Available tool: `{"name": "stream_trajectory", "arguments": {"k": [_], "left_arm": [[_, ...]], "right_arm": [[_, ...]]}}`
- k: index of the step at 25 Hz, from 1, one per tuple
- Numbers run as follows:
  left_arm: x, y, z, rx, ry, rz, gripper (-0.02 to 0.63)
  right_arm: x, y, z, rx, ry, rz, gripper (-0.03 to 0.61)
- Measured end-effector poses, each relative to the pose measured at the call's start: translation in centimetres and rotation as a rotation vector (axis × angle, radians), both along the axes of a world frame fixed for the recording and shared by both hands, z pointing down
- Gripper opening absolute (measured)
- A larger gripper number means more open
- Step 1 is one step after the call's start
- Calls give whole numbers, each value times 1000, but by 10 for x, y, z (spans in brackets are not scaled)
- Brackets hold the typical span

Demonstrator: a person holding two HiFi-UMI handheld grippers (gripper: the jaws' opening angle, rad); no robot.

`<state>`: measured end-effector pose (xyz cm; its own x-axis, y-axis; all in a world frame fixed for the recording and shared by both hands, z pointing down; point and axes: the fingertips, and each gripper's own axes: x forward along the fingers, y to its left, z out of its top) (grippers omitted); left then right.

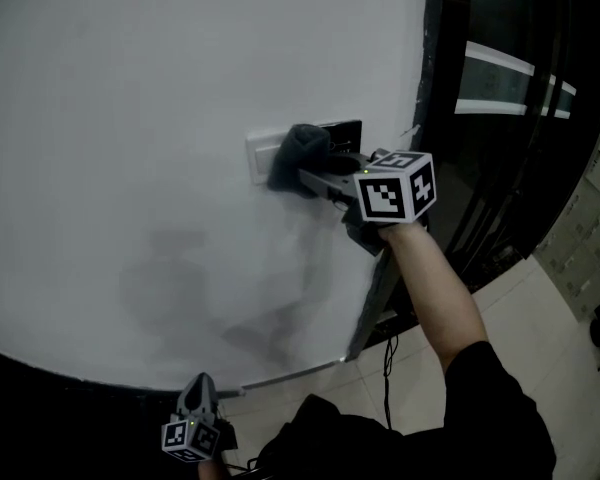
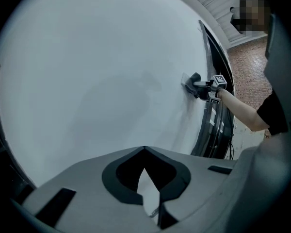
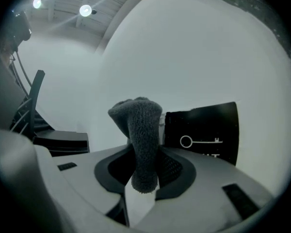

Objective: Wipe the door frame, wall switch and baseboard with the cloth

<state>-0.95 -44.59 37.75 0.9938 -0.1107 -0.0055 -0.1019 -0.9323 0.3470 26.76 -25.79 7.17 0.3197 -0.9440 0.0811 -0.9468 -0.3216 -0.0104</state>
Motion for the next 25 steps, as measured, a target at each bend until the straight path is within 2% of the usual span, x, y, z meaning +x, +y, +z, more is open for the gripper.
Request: {"name": "stream_trajectory", "arguments": {"k": [6, 11, 17, 22, 25], "left_arm": [[-1, -7, 1, -1, 15, 25, -6], [-6, -17, 4, 9, 16, 45, -6], [-14, -28, 4, 17, 2, 43, -6], [-3, -45, 16, 43, -19, 51, -6], [0, -38, 10, 59, -26, 58, -6]], "right_arm": [[-2, 1, 0, -2, -1, 30, 97], [-9, 0, -6, 44, -48, 3, 97], [-3, 6, 2, 43, -87, 23, 97], [11, 4, 10, 52, -90, 41, 97], [15, 16, 12, 56, -88, 53, 97]]}}
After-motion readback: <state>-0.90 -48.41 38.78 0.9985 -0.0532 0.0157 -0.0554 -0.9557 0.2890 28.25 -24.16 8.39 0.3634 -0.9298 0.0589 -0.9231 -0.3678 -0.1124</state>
